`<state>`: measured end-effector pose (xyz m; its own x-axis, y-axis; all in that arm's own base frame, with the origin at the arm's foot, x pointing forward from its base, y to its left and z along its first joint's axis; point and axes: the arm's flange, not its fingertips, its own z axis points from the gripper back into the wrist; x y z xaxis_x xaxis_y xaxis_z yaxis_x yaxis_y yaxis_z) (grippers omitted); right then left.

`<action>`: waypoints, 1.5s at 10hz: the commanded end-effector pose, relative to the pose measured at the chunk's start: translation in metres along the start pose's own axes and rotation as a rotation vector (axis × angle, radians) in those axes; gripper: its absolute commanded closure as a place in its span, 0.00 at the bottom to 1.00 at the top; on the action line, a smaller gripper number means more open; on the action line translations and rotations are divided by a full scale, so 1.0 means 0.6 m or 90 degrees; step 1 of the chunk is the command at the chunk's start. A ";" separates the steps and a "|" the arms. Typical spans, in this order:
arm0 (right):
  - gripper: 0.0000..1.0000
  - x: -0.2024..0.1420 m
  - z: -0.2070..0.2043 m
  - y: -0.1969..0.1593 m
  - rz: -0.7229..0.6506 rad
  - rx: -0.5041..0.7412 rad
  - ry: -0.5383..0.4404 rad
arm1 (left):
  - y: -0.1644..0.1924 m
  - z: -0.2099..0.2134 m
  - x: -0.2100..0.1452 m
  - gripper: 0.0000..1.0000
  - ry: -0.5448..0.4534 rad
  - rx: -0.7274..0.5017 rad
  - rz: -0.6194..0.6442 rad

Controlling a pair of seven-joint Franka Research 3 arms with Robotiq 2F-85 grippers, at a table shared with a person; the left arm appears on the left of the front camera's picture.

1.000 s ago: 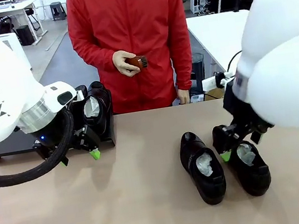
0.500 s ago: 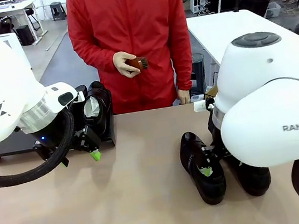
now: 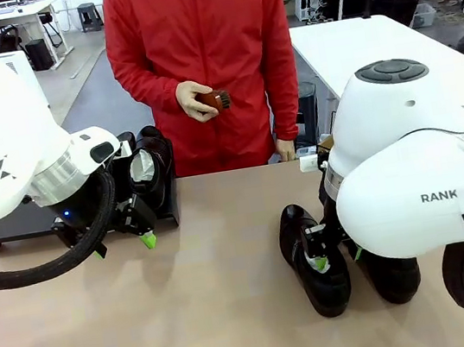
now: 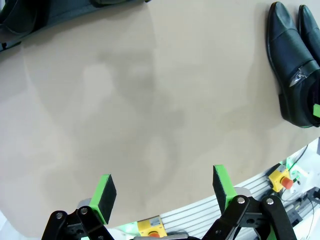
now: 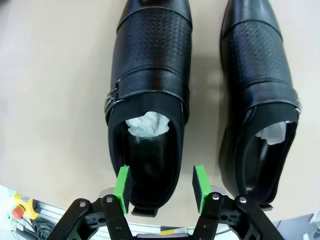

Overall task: Organize the shoes by placing them on the stand.
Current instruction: Pick up one Shoe and place it in the middle of the table.

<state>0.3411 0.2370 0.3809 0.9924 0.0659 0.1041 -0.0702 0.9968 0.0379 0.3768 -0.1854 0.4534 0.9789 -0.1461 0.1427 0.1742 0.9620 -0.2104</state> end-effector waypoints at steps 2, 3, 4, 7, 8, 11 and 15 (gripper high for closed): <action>0.36 0.032 -0.011 -0.006 -0.039 -0.005 0.009 | 0.003 0.004 0.004 0.00 0.006 -0.010 -0.007; 0.36 0.038 -0.019 -0.009 -0.044 -0.007 0.014 | 0.003 0.004 0.004 0.00 0.006 -0.010 -0.007; 0.36 0.042 -0.031 -0.010 -0.047 -0.009 0.021 | 0.003 0.004 0.004 0.00 0.006 -0.010 -0.007; 0.36 0.048 -0.061 -0.007 -0.031 -0.024 0.021 | 0.003 0.004 0.004 0.00 0.006 -0.010 -0.007; 0.36 0.047 -0.062 -0.006 -0.029 -0.025 0.019 | 0.003 0.004 0.004 0.00 0.006 -0.010 -0.007; 0.63 0.046 -0.066 -0.007 -0.010 -0.016 0.025 | 0.003 0.004 0.004 0.00 0.006 -0.010 -0.007; 1.00 0.046 -0.084 -0.008 -0.014 -0.005 0.042 | 0.003 0.004 0.004 0.00 0.006 -0.010 -0.007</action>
<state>0.3695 0.2311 0.3376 0.9978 0.0553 0.0366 -0.0558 0.9984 0.0135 0.3770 -0.1854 0.4536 0.9789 -0.1461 0.1427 0.1743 0.9619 -0.2106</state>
